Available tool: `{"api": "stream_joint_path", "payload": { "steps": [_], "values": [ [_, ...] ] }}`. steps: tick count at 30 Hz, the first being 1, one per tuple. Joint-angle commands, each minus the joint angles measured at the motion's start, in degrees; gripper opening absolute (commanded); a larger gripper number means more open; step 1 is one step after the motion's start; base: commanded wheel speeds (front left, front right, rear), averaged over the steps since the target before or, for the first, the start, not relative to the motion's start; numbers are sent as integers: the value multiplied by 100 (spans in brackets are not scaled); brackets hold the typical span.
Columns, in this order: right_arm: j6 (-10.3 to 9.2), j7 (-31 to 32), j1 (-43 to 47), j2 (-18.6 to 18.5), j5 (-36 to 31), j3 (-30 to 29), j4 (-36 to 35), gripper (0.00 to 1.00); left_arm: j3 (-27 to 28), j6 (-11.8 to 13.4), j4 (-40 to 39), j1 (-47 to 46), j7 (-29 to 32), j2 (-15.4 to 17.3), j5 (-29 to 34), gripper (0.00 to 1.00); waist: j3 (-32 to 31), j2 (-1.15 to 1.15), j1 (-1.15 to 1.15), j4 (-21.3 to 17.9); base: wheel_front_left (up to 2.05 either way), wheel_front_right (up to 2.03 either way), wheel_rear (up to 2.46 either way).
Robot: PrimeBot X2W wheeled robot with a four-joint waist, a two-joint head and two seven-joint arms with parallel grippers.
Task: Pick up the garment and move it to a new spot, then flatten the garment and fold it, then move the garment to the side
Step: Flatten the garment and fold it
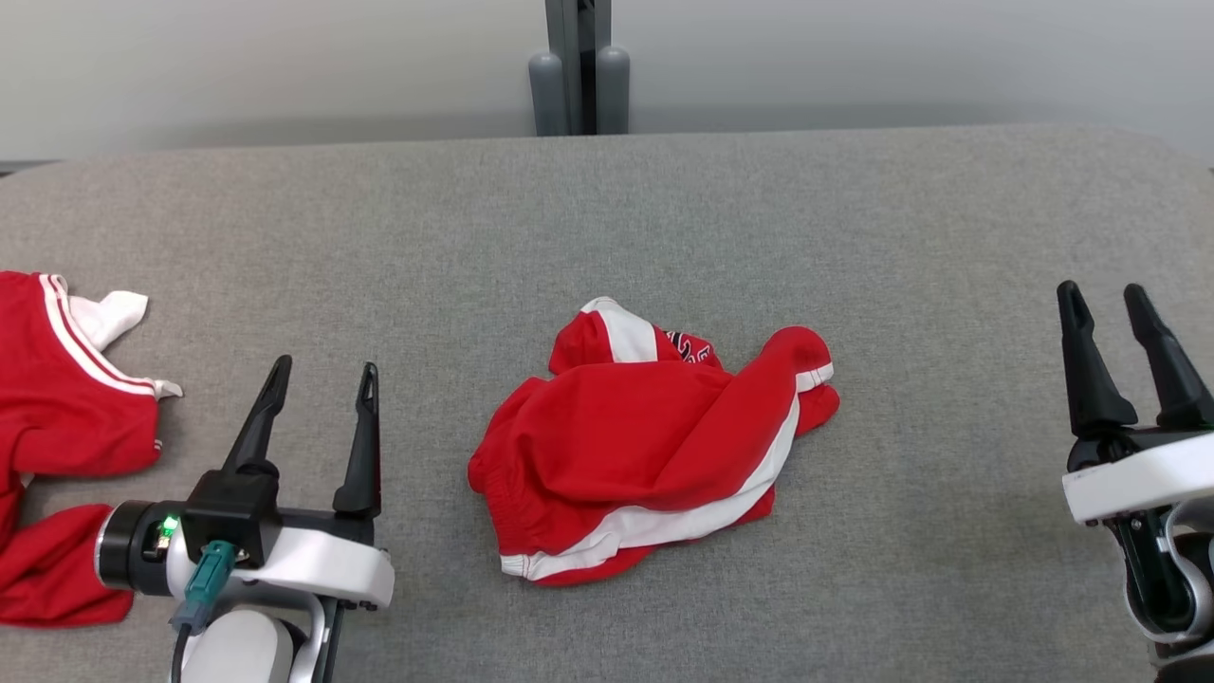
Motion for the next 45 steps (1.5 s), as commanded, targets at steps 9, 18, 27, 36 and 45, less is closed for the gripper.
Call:
{"api": "stream_joint_path", "payload": {
  "steps": [9,18,27,36,45],
  "values": [
    [6,-165,878,378,-1757,-204,-1008,100,-45,191,-537,510,295,185,80,100,-433,0,0,16,0,0,0],
    [5,42,1634,832,-2295,-421,-1320,100,-103,201,-734,1000,483,239,-30,100,-776,0,0,43,0,0,0],
    [5,216,2098,1058,-2457,-558,-1567,100,-173,230,-743,1225,568,272,-93,100,-965,0,0,63,0,0,0],
    [5,306,2156,1135,-2530,-577,-1673,100,-229,246,-790,1195,603,293,-104,100,-985,0,0,51,0,0,0],
    [5,314,2138,1157,-2576,-571,-1643,100,-288,247,-826,1134,646,301,-117,100,-995,0,0,71,0,0,0]
  ]
}}
